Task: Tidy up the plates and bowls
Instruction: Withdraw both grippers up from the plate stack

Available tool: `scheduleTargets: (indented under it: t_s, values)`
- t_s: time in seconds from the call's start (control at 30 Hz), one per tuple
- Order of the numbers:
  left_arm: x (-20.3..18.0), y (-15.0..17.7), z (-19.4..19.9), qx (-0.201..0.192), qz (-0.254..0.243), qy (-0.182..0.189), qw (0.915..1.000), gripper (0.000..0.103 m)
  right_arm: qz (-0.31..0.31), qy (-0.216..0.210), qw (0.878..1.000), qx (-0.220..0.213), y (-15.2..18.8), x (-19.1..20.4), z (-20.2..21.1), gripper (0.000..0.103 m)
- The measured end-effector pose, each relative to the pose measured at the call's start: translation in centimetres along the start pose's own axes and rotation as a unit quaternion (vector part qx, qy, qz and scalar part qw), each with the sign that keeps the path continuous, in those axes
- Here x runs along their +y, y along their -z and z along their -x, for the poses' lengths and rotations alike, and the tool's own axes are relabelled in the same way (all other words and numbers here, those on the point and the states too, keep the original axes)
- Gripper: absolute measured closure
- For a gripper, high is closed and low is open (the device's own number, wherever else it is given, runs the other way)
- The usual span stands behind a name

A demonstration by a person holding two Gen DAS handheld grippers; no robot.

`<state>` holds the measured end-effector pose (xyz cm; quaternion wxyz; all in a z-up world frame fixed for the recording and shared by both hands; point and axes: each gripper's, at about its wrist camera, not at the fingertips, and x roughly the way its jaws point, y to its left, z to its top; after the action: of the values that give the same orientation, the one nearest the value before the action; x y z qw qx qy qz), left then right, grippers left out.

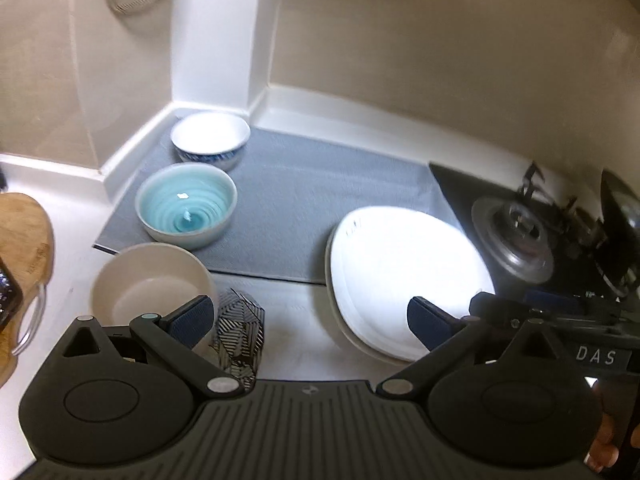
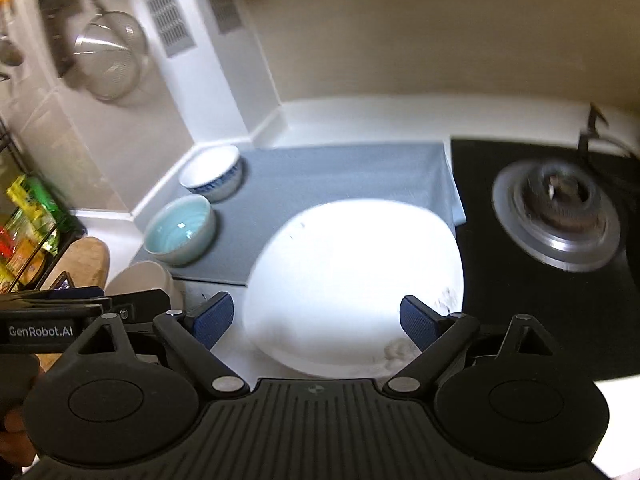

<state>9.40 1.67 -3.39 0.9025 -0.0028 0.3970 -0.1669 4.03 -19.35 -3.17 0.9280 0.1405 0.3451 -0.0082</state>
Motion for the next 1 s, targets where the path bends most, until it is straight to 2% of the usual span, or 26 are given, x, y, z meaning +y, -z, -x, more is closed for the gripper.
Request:
scheduleTargets:
  t_s: [0.3,0.7,1.0]
  values:
    - [2.5,0.4,3.5,-0.038,0.015,-0.01,0.9991,0.0,0.028,-0.011,1.0,0.0,-0.3,3.3,0.9,0.01]
    - [6.3,1.5,5.4,-0.044,0.036,-0.034,0.9978,0.0,0.058,-0.032,0.998,0.014,0.0,7.3,-0.6,0.01]
    - [8.7,1.8,5.4,-0.032,0.043,-0.054,0.9971,0.0,0.053,-0.033,0.998,0.013,0.4,8.6,-1.5,0.01]
